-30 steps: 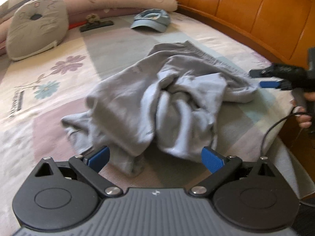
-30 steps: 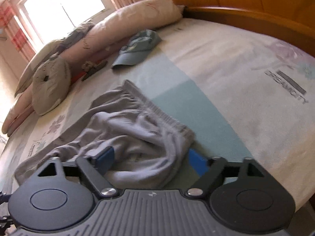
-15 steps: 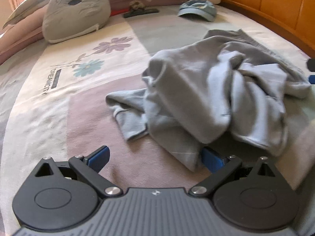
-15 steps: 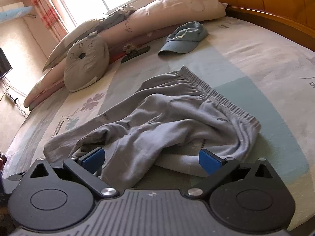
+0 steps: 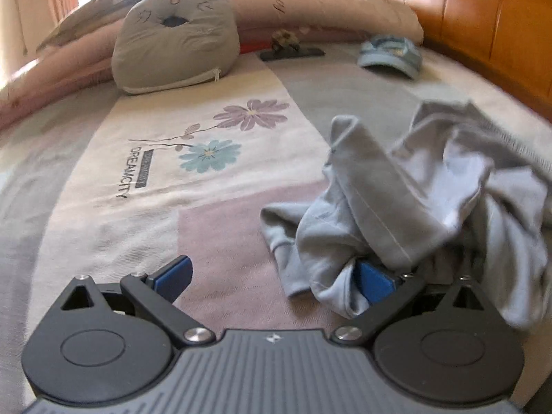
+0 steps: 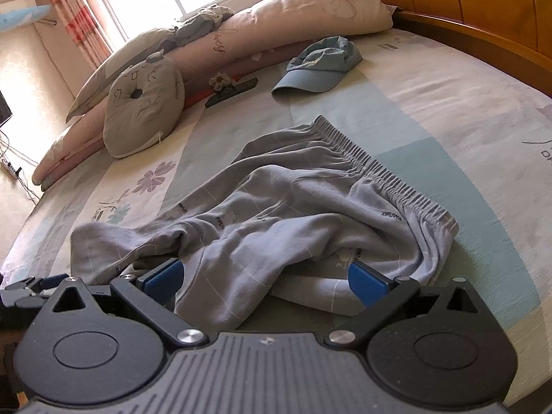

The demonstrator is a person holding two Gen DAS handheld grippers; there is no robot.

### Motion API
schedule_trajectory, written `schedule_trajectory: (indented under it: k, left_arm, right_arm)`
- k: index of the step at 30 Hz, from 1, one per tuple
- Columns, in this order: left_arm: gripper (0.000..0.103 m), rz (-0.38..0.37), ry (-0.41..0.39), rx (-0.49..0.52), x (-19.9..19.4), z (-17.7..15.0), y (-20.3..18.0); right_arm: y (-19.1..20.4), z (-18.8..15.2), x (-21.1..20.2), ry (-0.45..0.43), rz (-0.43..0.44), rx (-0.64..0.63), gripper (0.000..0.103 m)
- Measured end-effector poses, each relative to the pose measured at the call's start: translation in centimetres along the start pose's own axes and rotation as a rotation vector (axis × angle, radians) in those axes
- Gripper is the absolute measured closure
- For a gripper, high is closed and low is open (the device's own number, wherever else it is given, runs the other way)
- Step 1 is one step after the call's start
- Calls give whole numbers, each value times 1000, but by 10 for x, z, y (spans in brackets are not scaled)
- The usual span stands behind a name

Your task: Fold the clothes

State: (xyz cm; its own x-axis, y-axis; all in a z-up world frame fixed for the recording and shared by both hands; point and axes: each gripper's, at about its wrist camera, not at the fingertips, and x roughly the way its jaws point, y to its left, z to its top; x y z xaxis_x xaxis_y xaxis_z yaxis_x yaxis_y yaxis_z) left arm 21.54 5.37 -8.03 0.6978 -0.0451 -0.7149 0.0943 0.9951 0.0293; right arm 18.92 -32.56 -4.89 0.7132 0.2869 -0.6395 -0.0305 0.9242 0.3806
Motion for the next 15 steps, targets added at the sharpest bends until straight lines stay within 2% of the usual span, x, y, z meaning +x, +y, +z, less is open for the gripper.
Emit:
schedule_trajectory:
  k: [3, 5, 7, 11, 15]
  left_arm:
    - [3, -30, -24, 11, 2, 2, 2]
    - [3, 19, -46, 5, 6, 6, 7]
    - [4, 49, -40, -52, 9, 9, 16]
    - [4, -53, -27, -58, 8, 6, 15]
    - [4, -99, -11, -30, 15, 2, 3]
  right_arm:
    - [6, -1, 3, 10, -1, -14, 0]
    - [11, -1, 5, 16, 1, -20, 0]
    - [16, -2, 5, 19, 5, -27, 0]
    - [25, -1, 4, 19, 11, -46, 0]
    - [29, -1, 7, 23, 14, -46, 0]
